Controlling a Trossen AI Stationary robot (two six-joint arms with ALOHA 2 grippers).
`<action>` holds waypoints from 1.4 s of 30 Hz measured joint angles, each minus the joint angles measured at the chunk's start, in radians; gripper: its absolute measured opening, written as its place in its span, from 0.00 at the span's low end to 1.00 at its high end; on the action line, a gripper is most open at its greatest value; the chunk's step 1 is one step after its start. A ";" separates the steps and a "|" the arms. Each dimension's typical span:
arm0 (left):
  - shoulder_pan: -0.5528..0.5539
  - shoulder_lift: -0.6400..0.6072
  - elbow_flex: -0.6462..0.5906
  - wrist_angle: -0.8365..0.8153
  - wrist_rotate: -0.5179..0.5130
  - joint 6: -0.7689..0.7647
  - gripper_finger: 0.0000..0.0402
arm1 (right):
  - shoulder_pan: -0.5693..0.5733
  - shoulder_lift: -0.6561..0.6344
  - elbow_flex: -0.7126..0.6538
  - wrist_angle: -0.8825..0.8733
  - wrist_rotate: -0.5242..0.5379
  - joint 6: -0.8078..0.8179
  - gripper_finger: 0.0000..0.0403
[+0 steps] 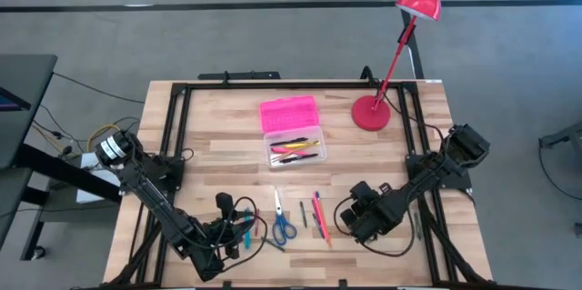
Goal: Pick & place school supplies into a supply box
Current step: Put the gray pen into the pink supply box
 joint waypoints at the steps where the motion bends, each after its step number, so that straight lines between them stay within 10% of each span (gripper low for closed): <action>1: 0.000 0.000 0.000 0.000 0.000 0.000 0.24 | -0.004 0.000 -0.003 -0.002 -0.010 -0.001 0.29; 42: 0.000 0.000 0.000 0.000 0.002 -0.009 0.24 | -0.004 0.000 -0.014 0.037 -0.045 0.009 0.29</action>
